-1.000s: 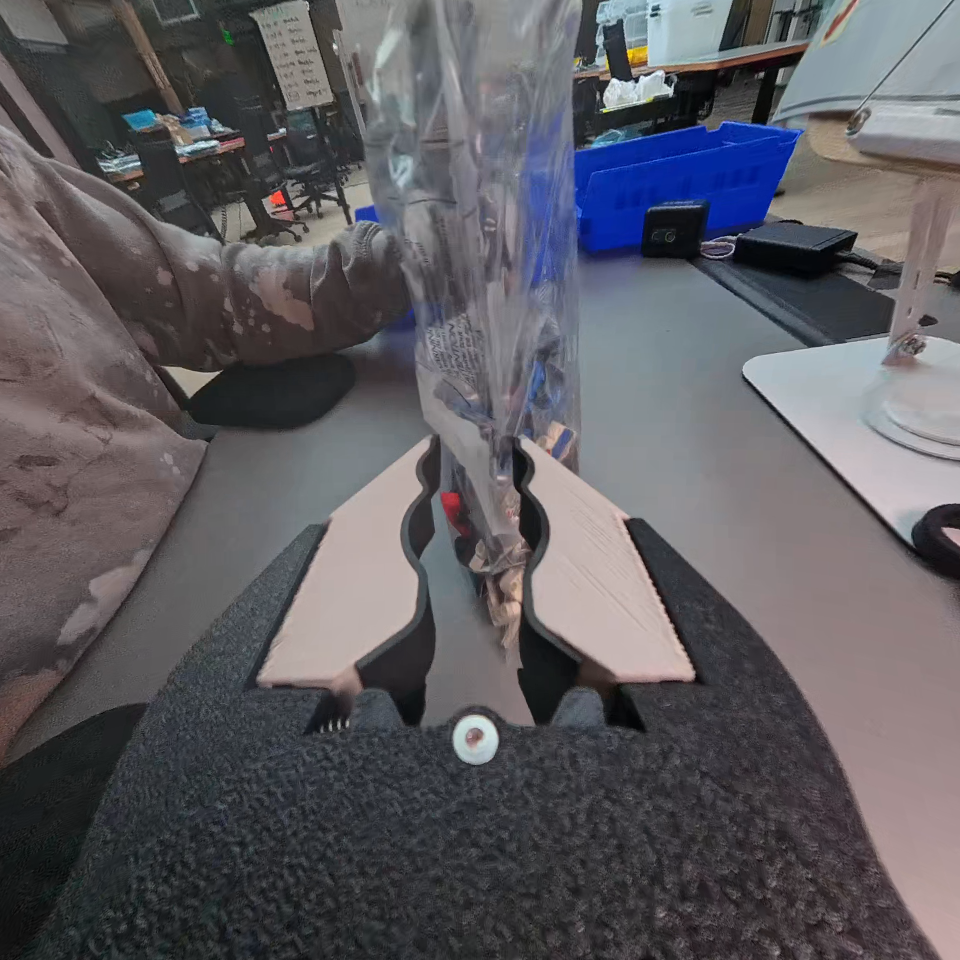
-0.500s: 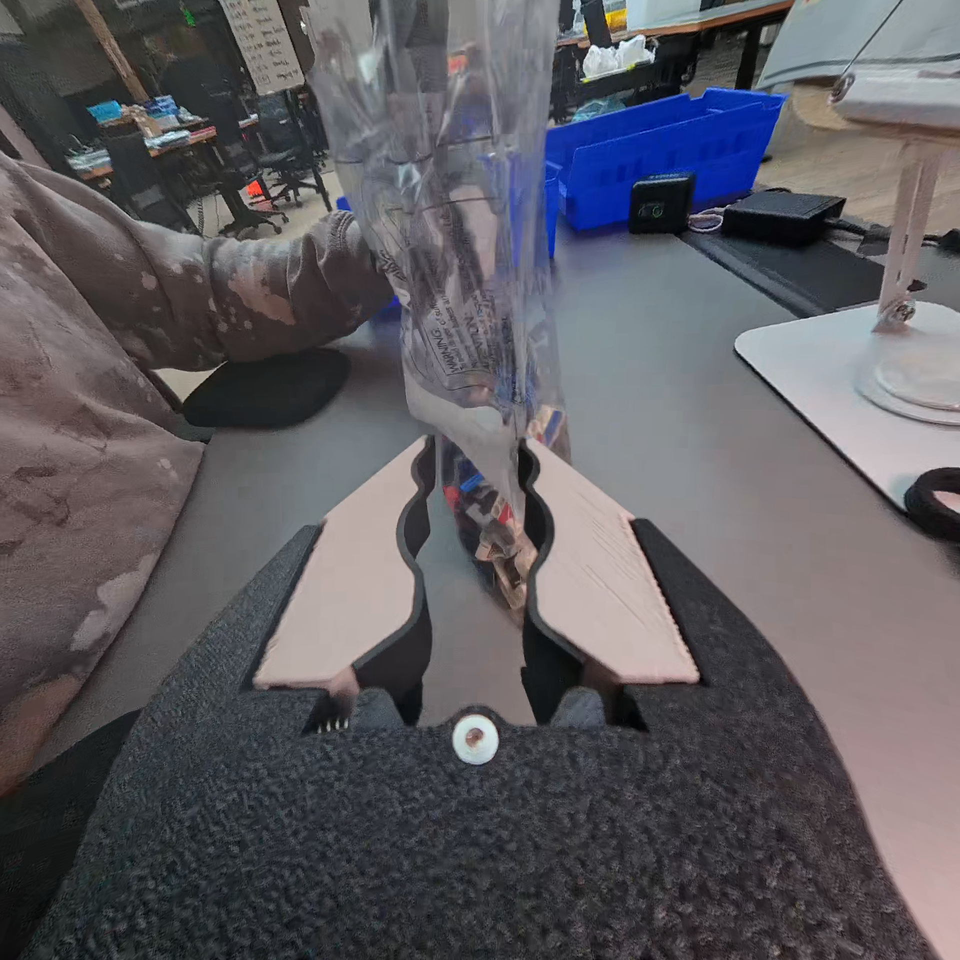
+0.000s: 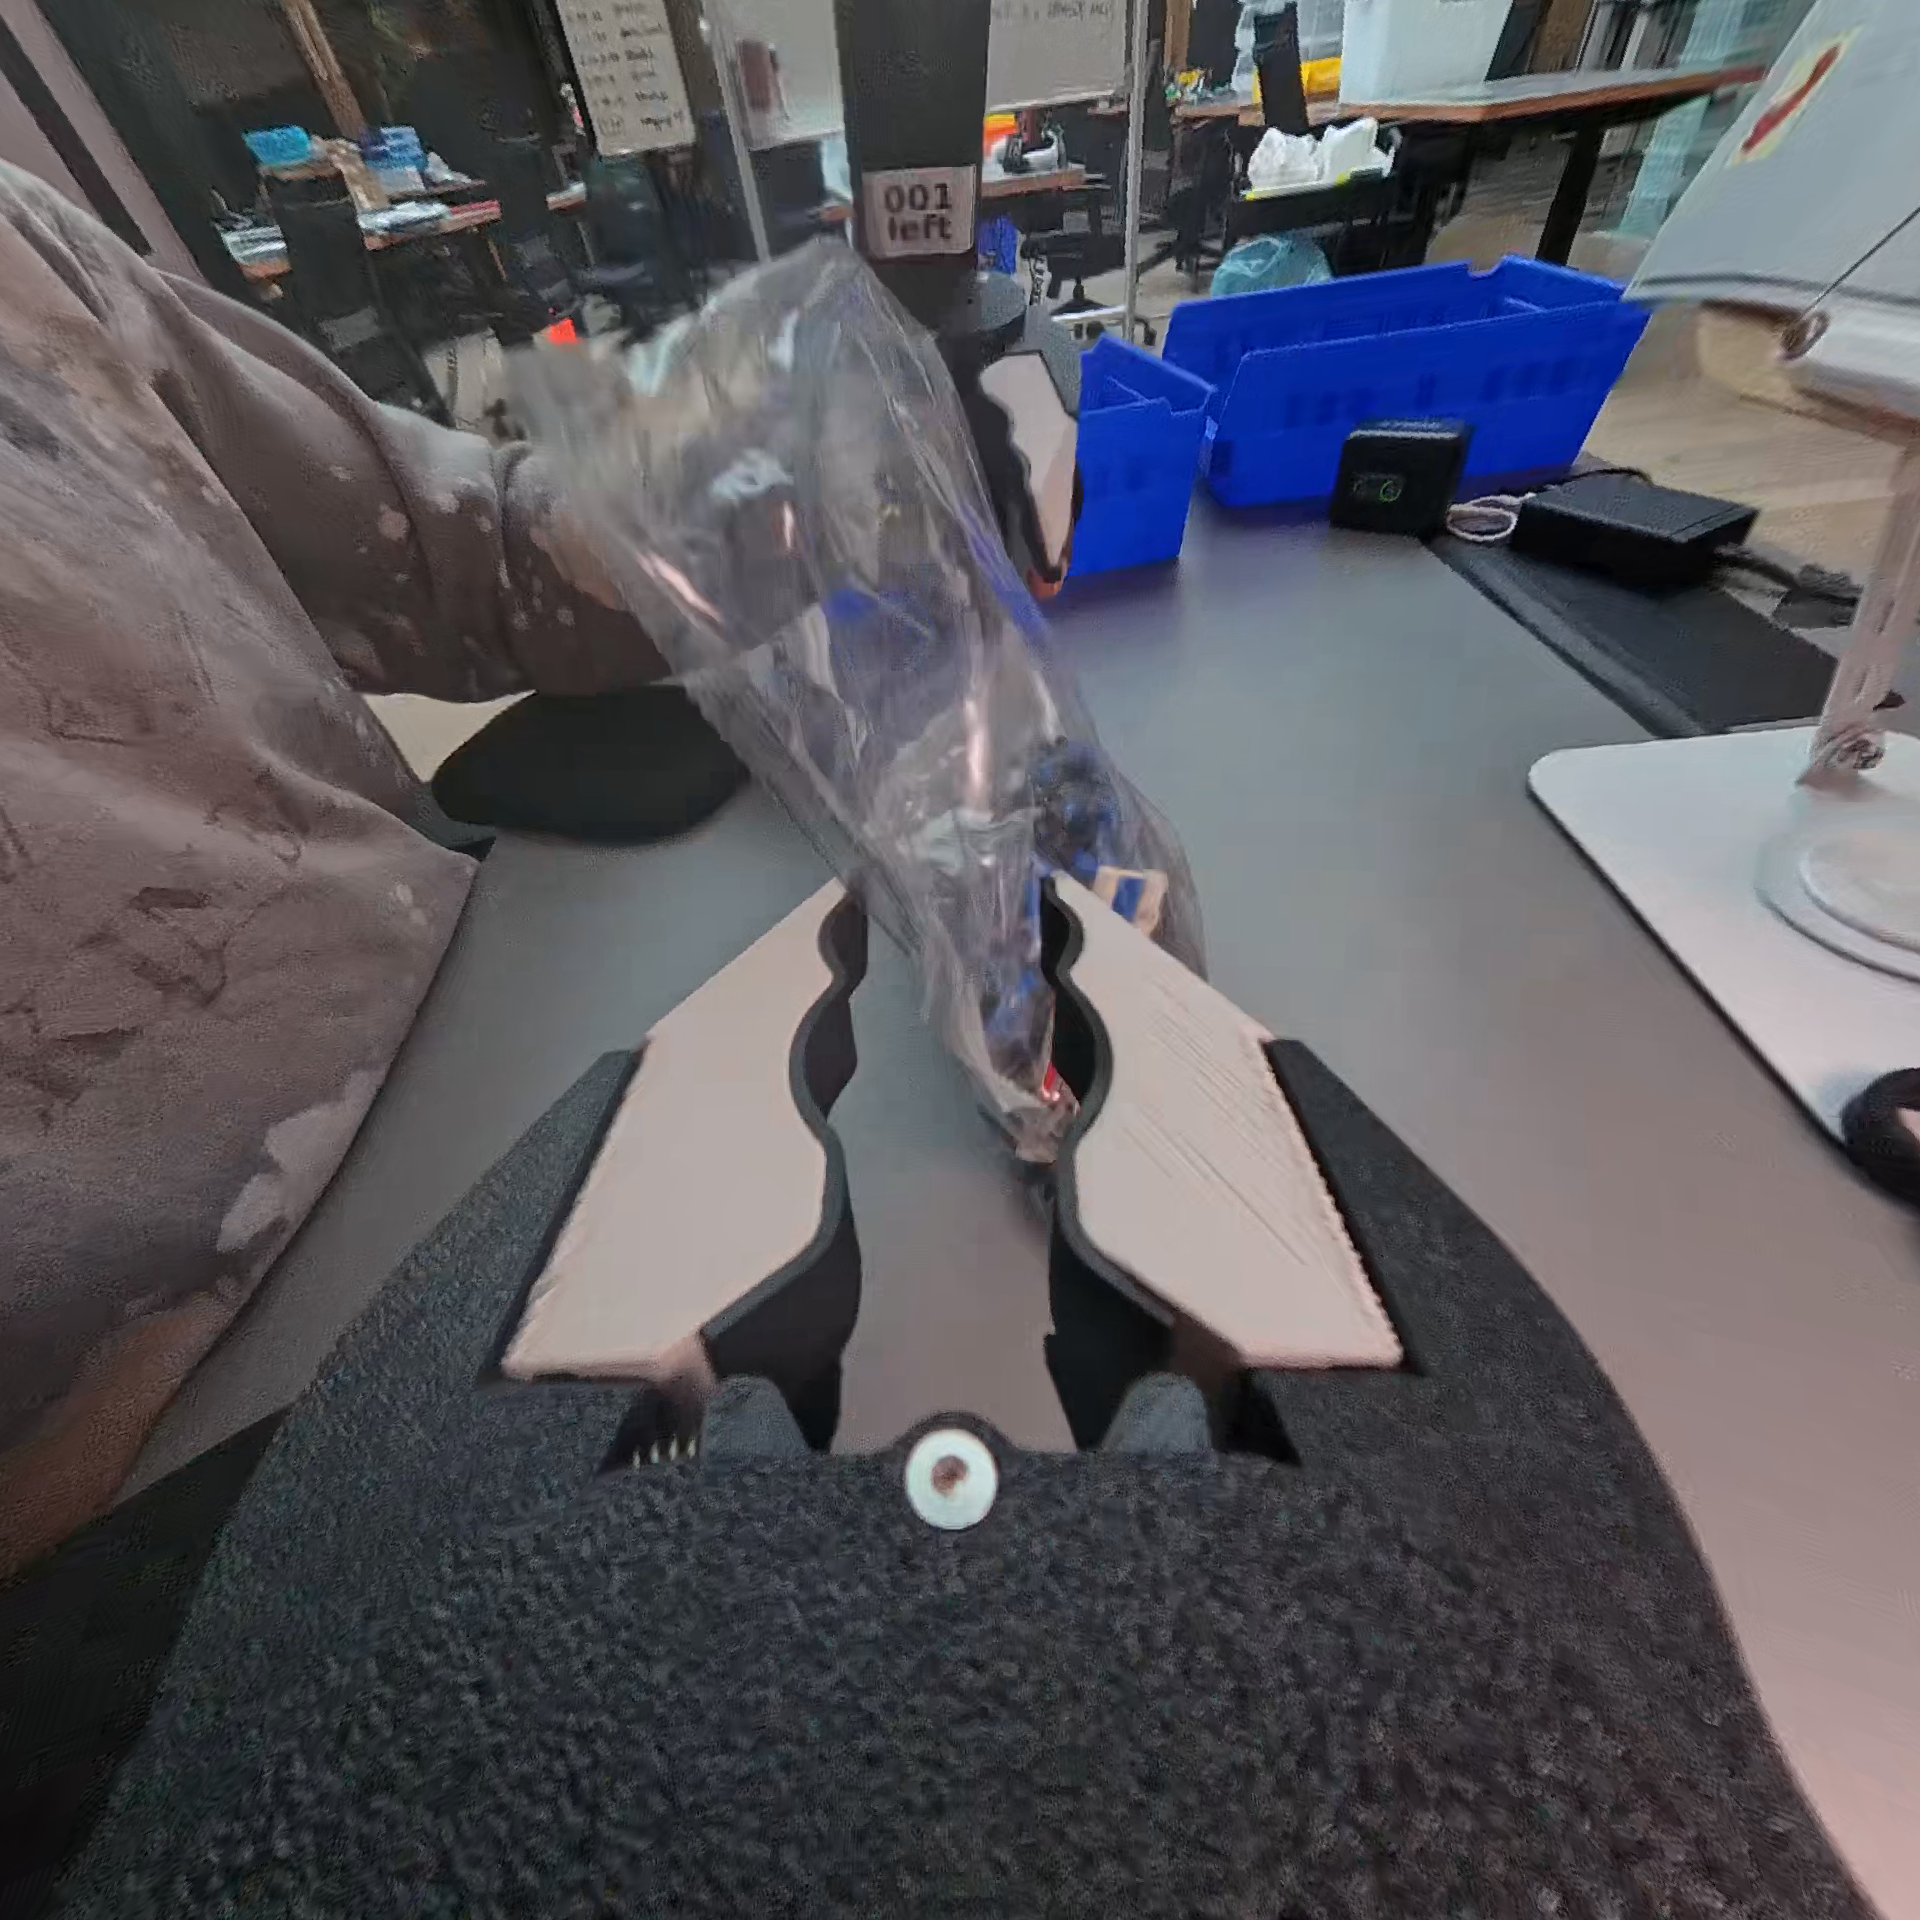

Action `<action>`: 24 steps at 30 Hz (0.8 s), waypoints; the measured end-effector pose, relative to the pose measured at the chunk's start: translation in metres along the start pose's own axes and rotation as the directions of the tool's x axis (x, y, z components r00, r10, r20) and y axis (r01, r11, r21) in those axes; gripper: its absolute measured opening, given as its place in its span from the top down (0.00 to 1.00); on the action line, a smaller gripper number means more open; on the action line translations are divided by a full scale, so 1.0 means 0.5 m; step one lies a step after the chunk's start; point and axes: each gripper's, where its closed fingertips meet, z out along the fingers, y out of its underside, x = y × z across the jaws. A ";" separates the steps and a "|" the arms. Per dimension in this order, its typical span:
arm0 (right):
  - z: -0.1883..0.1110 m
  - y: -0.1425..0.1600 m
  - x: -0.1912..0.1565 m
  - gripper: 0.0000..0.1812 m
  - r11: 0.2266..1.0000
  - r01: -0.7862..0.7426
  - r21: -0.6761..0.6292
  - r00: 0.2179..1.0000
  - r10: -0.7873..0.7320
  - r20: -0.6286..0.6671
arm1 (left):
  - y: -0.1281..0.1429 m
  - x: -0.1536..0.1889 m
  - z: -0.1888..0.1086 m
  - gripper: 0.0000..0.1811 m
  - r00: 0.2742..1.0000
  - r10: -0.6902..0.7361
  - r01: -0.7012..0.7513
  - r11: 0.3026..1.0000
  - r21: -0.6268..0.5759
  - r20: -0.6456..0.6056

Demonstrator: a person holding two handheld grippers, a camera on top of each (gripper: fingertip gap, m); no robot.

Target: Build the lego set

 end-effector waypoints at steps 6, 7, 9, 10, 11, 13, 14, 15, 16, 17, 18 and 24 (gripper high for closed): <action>0.058 0.089 -0.014 0.75 0.975 0.166 -0.151 0.977 -0.184 -0.111 | 0.062 0.028 0.055 0.76 0.984 0.169 -0.164 0.983 -0.084 0.063; 0.063 0.089 -0.018 0.76 0.963 0.216 -0.163 0.961 -0.239 -0.138 | 0.067 0.032 0.059 0.80 0.973 0.217 -0.210 0.973 -0.096 0.075; 0.073 0.089 -0.032 0.81 0.933 0.314 -0.177 0.918 -0.346 -0.192 | 0.074 0.048 0.063 0.86 0.953 0.293 -0.284 0.952 -0.113 0.076; 0.075 0.092 -0.040 0.82 0.914 0.357 -0.190 0.893 -0.394 -0.218 | 0.080 0.057 0.064 0.88 0.945 0.318 -0.308 0.943 -0.124 0.071; 0.076 0.096 -0.047 0.83 0.901 0.386 -0.199 0.871 -0.427 -0.244 | 0.088 0.066 0.065 0.90 0.940 0.335 -0.324 0.936 -0.137 0.067; 0.079 0.108 -0.068 0.92 0.890 0.402 -0.216 0.854 -0.449 -0.263 | 0.107 0.089 0.066 0.95 0.938 0.343 -0.333 0.931 -0.152 0.043; 0.081 0.119 -0.081 0.99 0.899 0.380 -0.217 0.869 -0.428 -0.247 | 0.119 0.103 0.065 0.99 0.947 0.321 -0.315 0.936 -0.156 0.014; 0.084 0.130 -0.094 1.00 0.925 0.322 -0.202 0.904 -0.364 -0.225 | 0.129 0.114 0.063 0.99 0.965 0.262 -0.260 0.953 -0.158 -0.012; 0.085 0.137 -0.103 1.00 0.955 0.239 -0.174 0.941 -0.272 -0.203 | 0.136 0.122 0.061 1.00 0.986 0.163 -0.167 0.974 -0.150 -0.040; 0.085 0.144 -0.107 1.00 0.979 0.135 -0.152 0.969 -0.162 -0.184 | 0.142 0.130 0.059 1.00 0.997 0.032 -0.043 0.989 -0.144 -0.077; 0.087 0.155 -0.114 1.00 0.989 0.024 -0.149 0.988 -0.046 -0.145 | 0.150 0.138 0.059 1.00 0.985 -0.123 0.103 0.981 -0.165 -0.120; 0.086 0.167 -0.111 1.00 0.701 -0.700 -0.136 0.702 0.710 0.050 | 0.154 0.134 0.075 1.00 0.526 -0.825 0.787 0.564 -0.250 -0.205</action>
